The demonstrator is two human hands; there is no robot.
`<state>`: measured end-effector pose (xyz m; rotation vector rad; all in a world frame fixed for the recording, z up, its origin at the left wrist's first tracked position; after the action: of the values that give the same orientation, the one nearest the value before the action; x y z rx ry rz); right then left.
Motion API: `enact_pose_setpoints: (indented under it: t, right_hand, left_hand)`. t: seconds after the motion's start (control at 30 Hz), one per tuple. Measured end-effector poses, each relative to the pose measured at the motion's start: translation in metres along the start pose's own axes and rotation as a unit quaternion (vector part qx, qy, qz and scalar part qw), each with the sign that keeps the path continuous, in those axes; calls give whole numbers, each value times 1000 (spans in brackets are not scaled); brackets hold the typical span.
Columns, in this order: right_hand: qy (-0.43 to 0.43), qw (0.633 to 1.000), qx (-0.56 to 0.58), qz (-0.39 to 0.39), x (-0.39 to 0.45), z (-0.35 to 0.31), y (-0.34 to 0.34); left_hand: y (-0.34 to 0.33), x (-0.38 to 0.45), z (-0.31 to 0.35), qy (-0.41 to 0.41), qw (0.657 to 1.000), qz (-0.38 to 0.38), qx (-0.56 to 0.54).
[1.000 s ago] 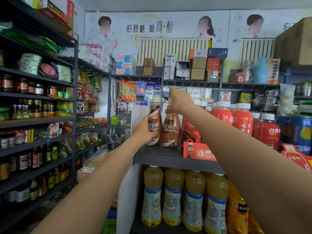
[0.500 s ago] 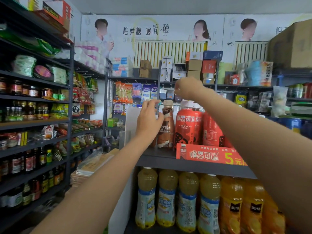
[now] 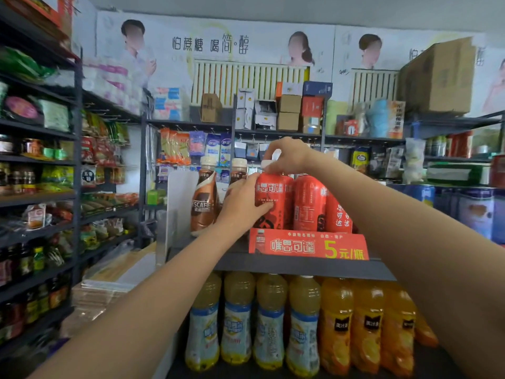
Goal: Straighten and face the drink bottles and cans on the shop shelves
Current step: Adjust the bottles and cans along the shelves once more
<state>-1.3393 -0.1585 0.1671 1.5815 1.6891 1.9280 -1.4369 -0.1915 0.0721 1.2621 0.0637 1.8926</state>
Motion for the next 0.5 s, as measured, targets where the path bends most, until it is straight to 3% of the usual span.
enact_pose_setpoints:
  t: [0.23, 0.37, 0.5]
  right_hand:
    - [17, 999, -37, 2, -5, 21, 12]
    - [15, 998, -34, 47, -6, 33, 35]
    - [-22, 998, -53, -11, -14, 52, 36]
  left_hand:
    - [-23, 4, 15, -1, 999, -15, 47]
    - [-24, 3, 17, 12, 999, -38, 17]
    - [-25, 4, 17, 23, 998, -57, -1]
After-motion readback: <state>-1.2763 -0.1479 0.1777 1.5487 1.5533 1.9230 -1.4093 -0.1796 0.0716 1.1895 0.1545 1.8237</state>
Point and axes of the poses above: each hand's wrist, its own x-axis towards the middle knuckle, its own y-axis out of the back of the hand, z = x × y, the point moved 5 cm from there along x, towards the middle knuckle, and after that the axes turned 5 degrees about z, right-handed, at the moved point
